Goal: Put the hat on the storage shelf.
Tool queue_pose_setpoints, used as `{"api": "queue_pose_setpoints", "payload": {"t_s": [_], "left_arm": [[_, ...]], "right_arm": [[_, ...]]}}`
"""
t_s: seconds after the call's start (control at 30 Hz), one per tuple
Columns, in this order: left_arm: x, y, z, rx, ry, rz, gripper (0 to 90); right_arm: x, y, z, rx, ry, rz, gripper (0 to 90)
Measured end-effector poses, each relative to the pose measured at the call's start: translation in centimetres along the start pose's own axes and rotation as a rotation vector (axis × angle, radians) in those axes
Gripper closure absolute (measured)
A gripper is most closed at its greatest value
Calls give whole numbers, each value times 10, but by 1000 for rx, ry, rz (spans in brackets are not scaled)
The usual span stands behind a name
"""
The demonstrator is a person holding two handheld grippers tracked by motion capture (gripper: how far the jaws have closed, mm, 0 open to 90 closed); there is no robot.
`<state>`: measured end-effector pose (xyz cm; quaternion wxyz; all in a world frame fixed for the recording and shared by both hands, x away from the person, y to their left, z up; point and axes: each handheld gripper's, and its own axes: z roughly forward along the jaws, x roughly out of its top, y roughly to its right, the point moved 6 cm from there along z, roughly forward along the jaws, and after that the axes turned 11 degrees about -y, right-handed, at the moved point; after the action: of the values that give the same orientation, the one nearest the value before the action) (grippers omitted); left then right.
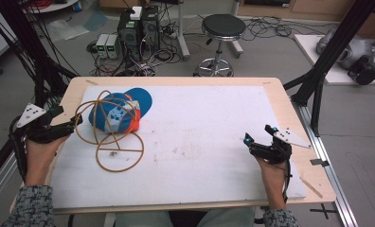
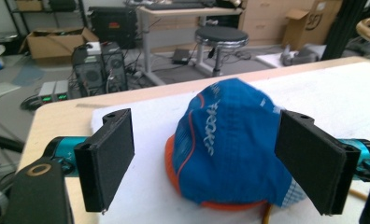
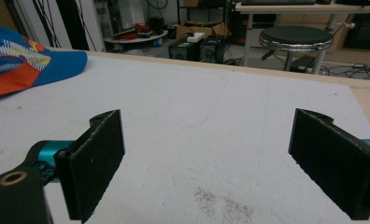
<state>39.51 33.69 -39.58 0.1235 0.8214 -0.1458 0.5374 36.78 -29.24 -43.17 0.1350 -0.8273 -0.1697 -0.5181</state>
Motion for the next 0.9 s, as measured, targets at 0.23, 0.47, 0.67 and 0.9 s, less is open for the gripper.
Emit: {"api": "queue_pose_setpoints", "payload": {"t_s": [0.23, 0.47, 0.67, 0.9], "left_arm": [[4, 3, 11, -39, 25, 3, 205], [11, 0, 20, -82, 69, -9, 213], [20, 2, 30, -130, 80, 23, 212], [28, 15, 47, -172, 56, 90, 232]], "right_arm": [[-3, 1, -6, 0, -14, -2, 97], [-5, -4, -10, 11, -17, -25, 97], [-4, -3, -13, 11, -6, -22, 97], [-4, -3, -15, 10, 1, -3, 97]]}}
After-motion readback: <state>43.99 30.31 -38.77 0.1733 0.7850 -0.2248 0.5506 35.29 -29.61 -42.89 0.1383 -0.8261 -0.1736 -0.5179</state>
